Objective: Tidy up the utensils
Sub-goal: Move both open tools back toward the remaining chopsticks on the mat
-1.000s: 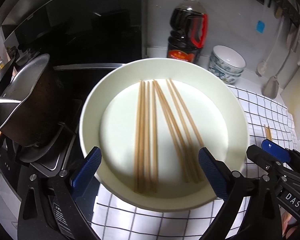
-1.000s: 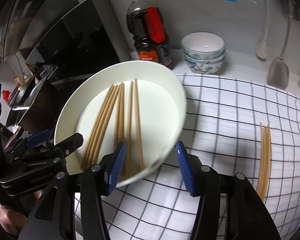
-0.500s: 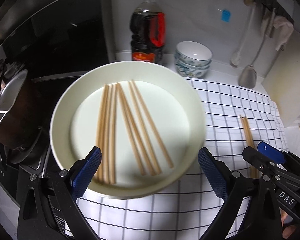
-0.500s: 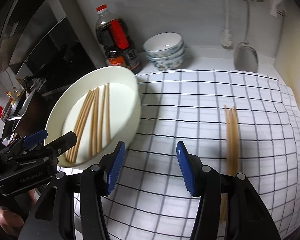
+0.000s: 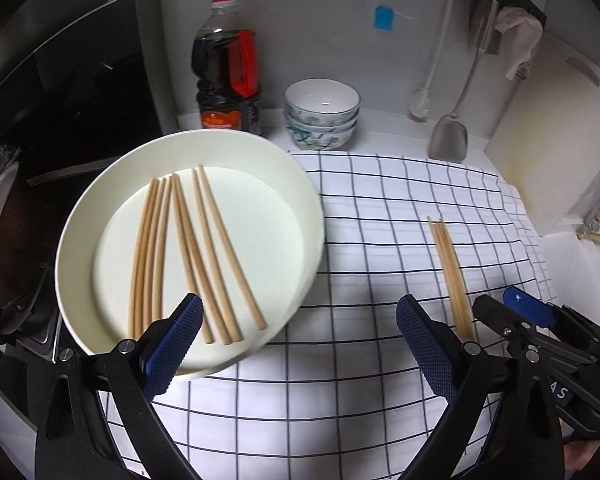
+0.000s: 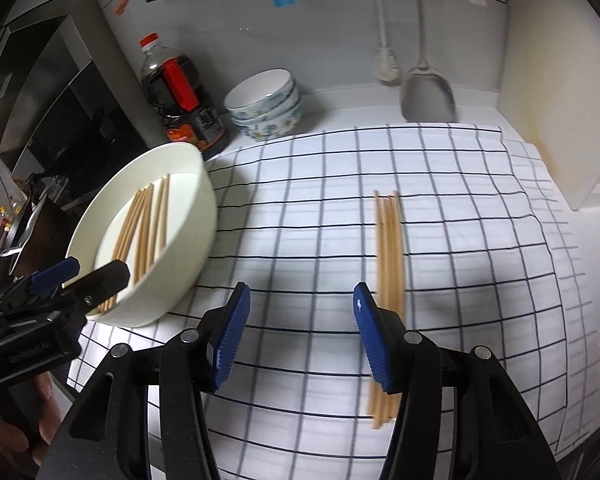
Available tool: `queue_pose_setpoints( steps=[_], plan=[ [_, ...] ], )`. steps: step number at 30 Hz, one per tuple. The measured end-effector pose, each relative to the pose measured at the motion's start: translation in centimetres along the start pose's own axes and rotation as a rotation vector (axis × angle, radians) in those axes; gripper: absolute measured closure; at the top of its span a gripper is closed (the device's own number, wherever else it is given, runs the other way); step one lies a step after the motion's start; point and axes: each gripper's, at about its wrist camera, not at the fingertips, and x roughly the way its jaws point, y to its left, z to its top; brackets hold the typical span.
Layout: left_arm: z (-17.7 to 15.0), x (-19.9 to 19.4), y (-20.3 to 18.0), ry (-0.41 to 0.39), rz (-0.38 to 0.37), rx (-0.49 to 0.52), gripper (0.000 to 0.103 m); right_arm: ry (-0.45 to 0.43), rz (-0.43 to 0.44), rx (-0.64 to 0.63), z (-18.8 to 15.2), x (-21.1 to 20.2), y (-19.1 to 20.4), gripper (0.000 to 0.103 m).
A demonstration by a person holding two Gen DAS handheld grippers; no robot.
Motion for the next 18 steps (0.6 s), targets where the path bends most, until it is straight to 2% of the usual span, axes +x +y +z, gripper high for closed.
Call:
queue_pose_setpoints(
  steps=[8, 18],
  plan=[
    [-0.7, 0.9, -3.0, 0.005, -0.038, 0.041, 0.008, -0.006, -0.049, 0.03, -1.4, -0.1, -3.5, 0.051],
    [-1.9, 3.7, -7.2, 0.035, -0.081, 0.107, 0.008, 0.023, -0.104, 0.059, -3.8, 2.0, -7.4, 0.051]
  ],
)
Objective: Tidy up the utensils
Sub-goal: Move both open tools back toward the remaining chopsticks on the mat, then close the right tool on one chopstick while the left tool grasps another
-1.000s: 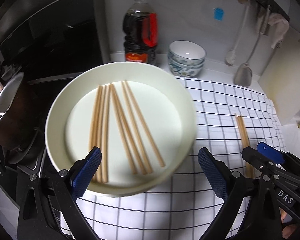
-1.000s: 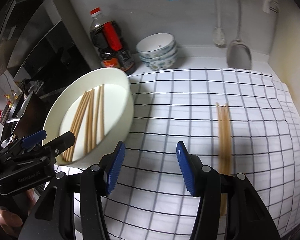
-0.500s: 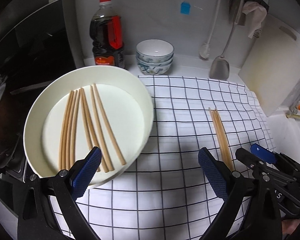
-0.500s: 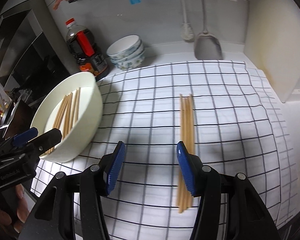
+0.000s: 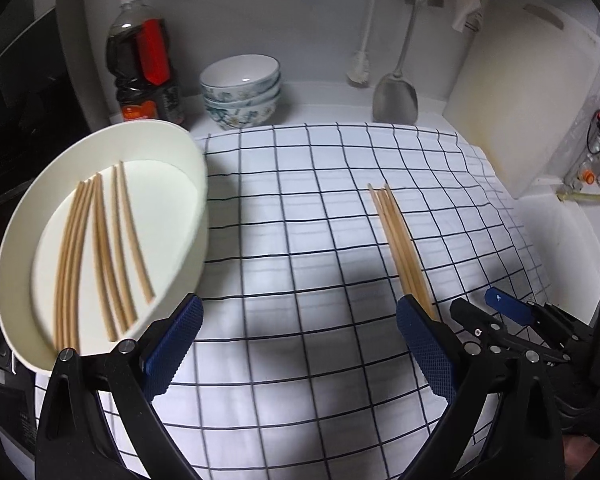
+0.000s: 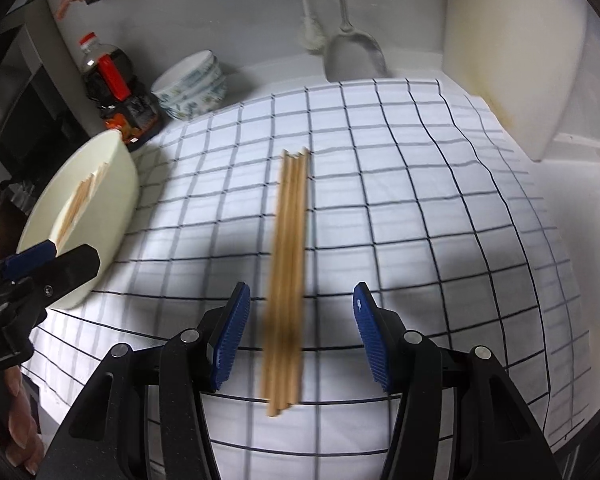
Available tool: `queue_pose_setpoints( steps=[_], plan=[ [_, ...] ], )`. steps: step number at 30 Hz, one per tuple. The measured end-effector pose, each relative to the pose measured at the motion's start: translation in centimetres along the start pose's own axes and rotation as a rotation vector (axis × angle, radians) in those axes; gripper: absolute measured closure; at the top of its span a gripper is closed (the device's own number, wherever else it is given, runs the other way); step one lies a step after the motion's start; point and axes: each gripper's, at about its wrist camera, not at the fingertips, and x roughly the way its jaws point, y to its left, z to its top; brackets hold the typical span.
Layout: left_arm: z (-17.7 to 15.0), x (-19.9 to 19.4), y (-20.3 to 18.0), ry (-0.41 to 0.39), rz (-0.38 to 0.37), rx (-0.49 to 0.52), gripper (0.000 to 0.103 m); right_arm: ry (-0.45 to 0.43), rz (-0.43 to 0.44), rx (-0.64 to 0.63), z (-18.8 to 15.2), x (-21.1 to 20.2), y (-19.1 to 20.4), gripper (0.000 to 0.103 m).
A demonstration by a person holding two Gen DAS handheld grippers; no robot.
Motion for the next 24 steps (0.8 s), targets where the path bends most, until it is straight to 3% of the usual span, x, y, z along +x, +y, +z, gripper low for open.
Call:
queue_pose_setpoints(
  steps=[13, 24],
  plan=[
    [-1.3, 4.1, -2.1, 0.054, 0.005, 0.024, 0.008, 0.037, -0.037, -0.024, -1.6, 3.7, -1.3, 0.052],
    [-1.6, 5.1, -2.1, 0.069, 0.018, 0.014, 0.008, 0.024, -0.059, -0.146, -1.8, 4.2, 0.1, 0.053]
  ],
)
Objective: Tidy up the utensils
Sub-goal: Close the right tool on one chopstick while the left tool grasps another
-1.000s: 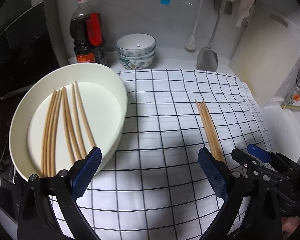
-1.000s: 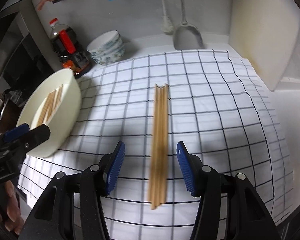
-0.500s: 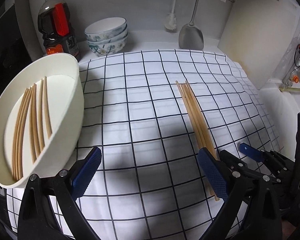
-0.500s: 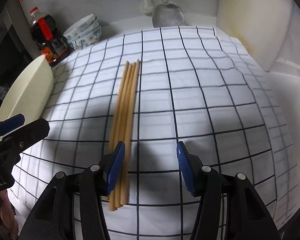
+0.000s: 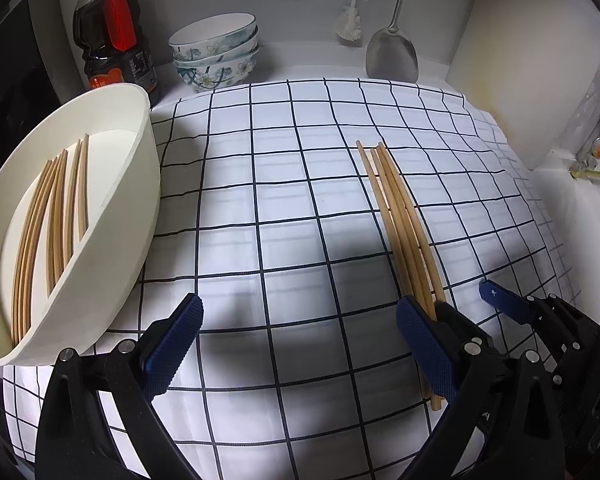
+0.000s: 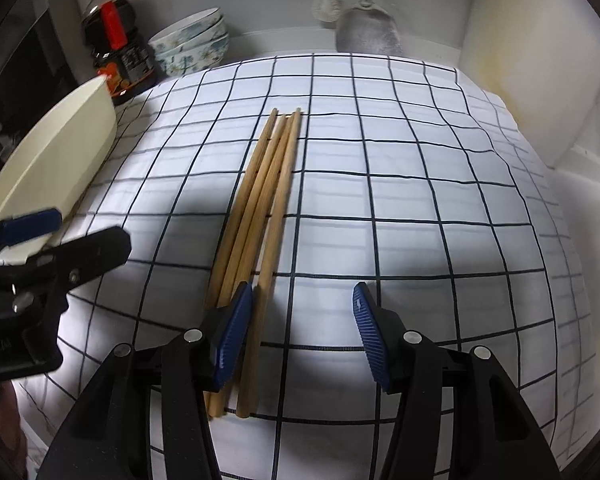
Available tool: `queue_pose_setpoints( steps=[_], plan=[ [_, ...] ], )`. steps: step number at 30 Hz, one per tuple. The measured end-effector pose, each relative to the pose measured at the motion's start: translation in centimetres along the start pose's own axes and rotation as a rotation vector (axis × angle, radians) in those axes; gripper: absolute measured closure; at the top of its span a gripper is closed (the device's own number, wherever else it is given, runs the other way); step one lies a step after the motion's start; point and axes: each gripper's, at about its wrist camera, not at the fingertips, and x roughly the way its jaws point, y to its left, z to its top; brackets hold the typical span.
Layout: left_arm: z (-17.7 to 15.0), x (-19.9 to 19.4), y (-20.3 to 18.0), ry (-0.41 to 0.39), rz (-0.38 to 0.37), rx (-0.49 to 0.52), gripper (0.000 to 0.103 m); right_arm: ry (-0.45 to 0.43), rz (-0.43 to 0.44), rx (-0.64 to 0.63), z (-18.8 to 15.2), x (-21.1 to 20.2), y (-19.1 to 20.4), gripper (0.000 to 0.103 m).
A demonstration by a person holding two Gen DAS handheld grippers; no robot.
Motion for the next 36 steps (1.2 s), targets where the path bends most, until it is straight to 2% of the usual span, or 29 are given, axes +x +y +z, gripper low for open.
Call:
queue_pose_setpoints(
  steps=[2, 4, 7, 8, 20, 32, 36],
  plan=[
    [0.0, 0.2, -0.1, 0.001, 0.001, -0.001, 0.008, -0.005, -0.004, -0.02, 0.0, 0.0, 0.2, 0.061],
    [0.1, 0.4, -0.2, 0.004, 0.001, -0.002, 0.008, -0.011, -0.005, -0.026, 0.0, -0.1, 0.1, 0.078],
    [0.2, 0.7, -0.6, 0.003, -0.002, 0.004, 0.008, -0.016, -0.014, -0.032, 0.1, -0.1, -0.2, 0.093],
    [0.2, 0.8, -0.8, 0.002, -0.003, 0.007, 0.008, -0.017, -0.015, -0.031, 0.2, -0.1, -0.4, 0.095],
    [0.1, 3.9, -3.2, 0.04, 0.003, 0.053, 0.007, -0.031, -0.051, 0.028, -0.6, -0.7, -3.8, 0.096],
    [0.2, 5.2, -3.7, 0.019, 0.039, 0.048, 0.008, -0.035, -0.042, 0.04, -0.9, -0.8, -4.5, 0.095],
    [0.7, 5.1, -4.1, 0.001, 0.034, 0.058, 0.023, -0.032, -0.043, 0.036, -0.3, -0.4, -4.7, 0.088]
  ],
)
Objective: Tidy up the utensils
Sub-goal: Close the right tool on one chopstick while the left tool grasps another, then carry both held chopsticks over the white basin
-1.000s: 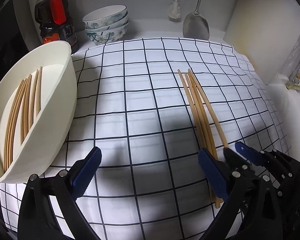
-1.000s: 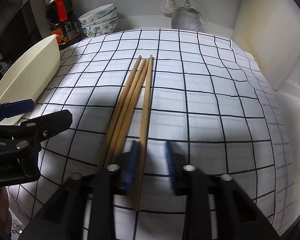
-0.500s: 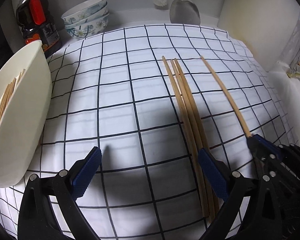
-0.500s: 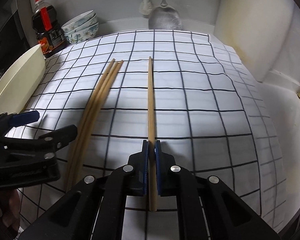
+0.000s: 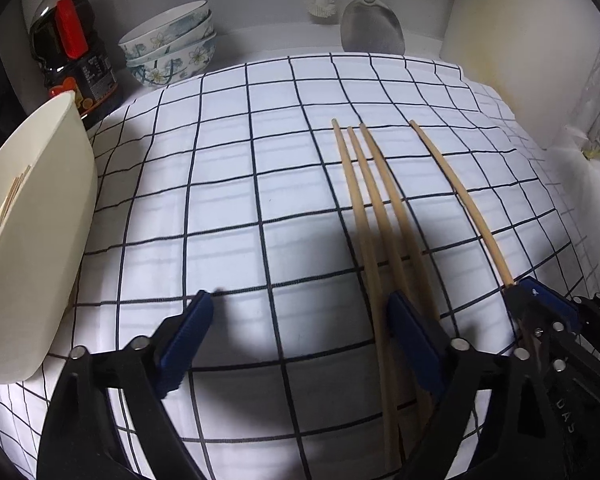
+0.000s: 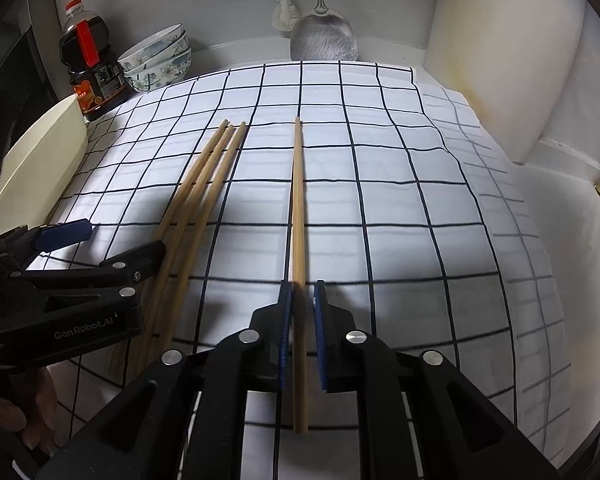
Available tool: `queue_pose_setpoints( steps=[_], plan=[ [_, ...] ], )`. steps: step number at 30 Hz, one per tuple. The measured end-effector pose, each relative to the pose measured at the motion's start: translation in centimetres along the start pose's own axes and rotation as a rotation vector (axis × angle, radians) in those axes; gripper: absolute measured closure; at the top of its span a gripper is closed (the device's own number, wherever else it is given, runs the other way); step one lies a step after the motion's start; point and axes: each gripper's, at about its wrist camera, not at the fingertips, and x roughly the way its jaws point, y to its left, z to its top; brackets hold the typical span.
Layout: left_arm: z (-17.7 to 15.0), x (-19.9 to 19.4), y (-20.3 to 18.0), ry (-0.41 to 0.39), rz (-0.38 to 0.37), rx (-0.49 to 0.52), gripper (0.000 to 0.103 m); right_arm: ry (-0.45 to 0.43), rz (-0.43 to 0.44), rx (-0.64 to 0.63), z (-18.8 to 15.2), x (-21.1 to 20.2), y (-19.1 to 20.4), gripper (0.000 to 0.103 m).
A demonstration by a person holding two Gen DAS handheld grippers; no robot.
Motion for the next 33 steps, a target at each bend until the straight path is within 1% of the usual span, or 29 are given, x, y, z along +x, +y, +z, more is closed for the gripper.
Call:
queue_pose_setpoints(
  steps=[1, 2, 3, 5, 6, 8, 9, 10, 11, 14, 16, 20, 25, 28, 30, 33],
  plan=[
    [0.2, -0.1, -0.1, -0.005, -0.003, 0.004, 0.031, -0.002, 0.0, -0.005, 0.2, 0.1, 0.0, 0.083],
    [0.3, 0.0, -0.3, -0.008, -0.006, 0.009, 0.039, -0.002, -0.002, -0.01, 0.4, 0.3, 0.1, 0.081],
    [0.5, 0.0, -0.5, -0.01, -0.009, 0.013, 0.043, -0.004, -0.004, -0.018, 0.6, 0.4, 0.2, 0.078],
    [0.8, -0.1, -0.9, -0.014, -0.019, 0.022, 0.062, -0.008, -0.01, -0.032, 1.0, 0.8, 0.4, 0.075],
    [0.9, -0.1, -1.0, -0.015, -0.024, 0.026, 0.068, -0.011, -0.011, -0.038, 1.1, 0.9, 0.5, 0.075],
    [1.1, 0.0, -1.2, -0.013, -0.032, 0.03, 0.085, -0.017, -0.004, -0.048, 1.5, 1.2, 0.6, 0.075],
    [1.0, -0.1, -1.3, -0.013, -0.032, 0.031, 0.089, -0.017, 0.0, -0.05, 1.6, 1.3, 0.7, 0.077],
    [1.1, 0.0, -1.2, -0.011, -0.037, 0.031, 0.096, -0.016, 0.009, -0.055, 1.7, 1.3, 0.8, 0.088],
    [1.1, 0.0, -1.2, -0.009, -0.042, 0.03, 0.096, -0.016, 0.016, -0.06, 1.7, 1.4, 0.9, 0.096],
    [1.0, -0.1, -0.9, 0.0, -0.054, 0.028, 0.096, -0.008, 0.034, -0.057, 1.9, 1.4, 0.8, 0.097],
    [0.9, -0.3, -0.6, 0.011, -0.062, 0.026, 0.096, 0.0, 0.053, -0.032, 1.8, 1.2, 0.6, 0.097],
    [0.8, -1.2, 0.0, 0.017, -0.082, 0.016, 0.096, -0.015, 0.073, 0.008, 2.0, 0.3, 0.6, 0.097],
    [1.3, -4.2, 1.7, -0.016, -0.108, -0.01, 0.096, -0.043, 0.102, 0.027, 3.0, -1.8, 1.3, 0.097],
    [1.8, -6.1, 3.1, -0.043, -0.118, -0.032, 0.096, -0.062, 0.125, 0.024, 4.1, -3.3, 2.5, 0.097],
    [2.1, -7.5, 4.4, -0.065, -0.117, -0.051, 0.096, -0.073, 0.145, 0.02, 4.8, -4.1, 3.5, 0.097],
    [2.6, -9.5, 7.2, -0.096, -0.095, -0.088, 0.096, -0.097, 0.182, -0.006, 6.1, -5.1, 5.8, 0.097]
  ],
)
